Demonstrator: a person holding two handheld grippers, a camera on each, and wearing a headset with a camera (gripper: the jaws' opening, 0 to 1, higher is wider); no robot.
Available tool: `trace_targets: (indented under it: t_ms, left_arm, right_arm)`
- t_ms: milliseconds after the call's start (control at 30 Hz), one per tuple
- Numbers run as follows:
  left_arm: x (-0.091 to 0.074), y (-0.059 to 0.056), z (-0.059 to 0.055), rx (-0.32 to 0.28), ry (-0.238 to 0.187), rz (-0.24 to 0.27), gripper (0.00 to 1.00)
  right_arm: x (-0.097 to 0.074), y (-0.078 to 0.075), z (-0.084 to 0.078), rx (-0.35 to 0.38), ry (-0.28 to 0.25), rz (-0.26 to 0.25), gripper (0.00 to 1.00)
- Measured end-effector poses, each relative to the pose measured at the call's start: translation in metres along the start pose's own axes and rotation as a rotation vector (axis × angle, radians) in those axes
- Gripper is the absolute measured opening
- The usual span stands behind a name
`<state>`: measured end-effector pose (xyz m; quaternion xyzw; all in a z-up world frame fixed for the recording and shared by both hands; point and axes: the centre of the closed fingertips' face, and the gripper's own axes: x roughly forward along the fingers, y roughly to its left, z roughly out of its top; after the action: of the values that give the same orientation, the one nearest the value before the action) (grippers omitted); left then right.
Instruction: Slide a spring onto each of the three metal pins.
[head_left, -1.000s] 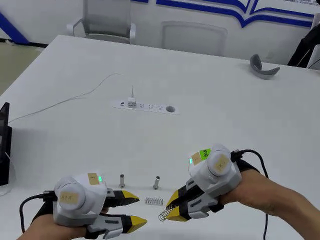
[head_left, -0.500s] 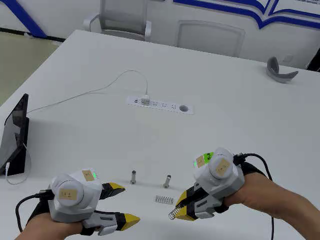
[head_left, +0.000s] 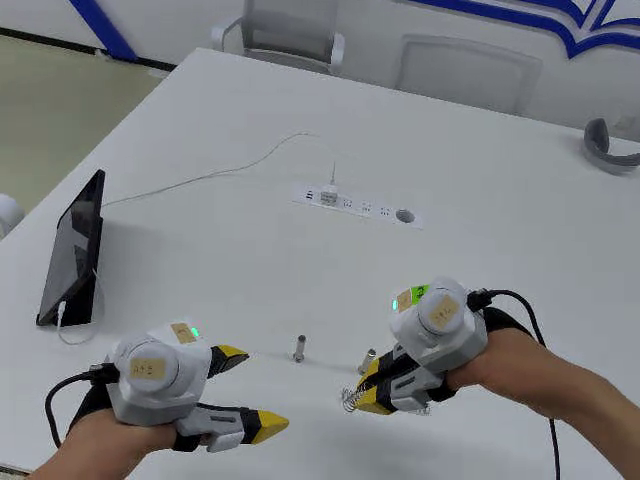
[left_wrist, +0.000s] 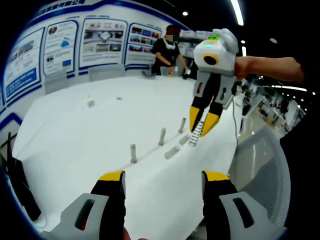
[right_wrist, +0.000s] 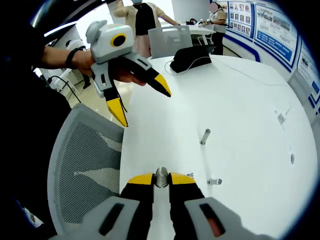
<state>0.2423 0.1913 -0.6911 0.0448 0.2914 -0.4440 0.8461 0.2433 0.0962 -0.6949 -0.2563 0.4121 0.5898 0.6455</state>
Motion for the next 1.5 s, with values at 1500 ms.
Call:
trace_targets:
  t_ms: [1500]
  left_arm:
    - [-0.037,0.032,-0.024,-0.133,-0.038,0.100,0.67]
  right_arm:
    - [0.045,-0.081,0.052,-0.069,0.053,-0.033,0.13]
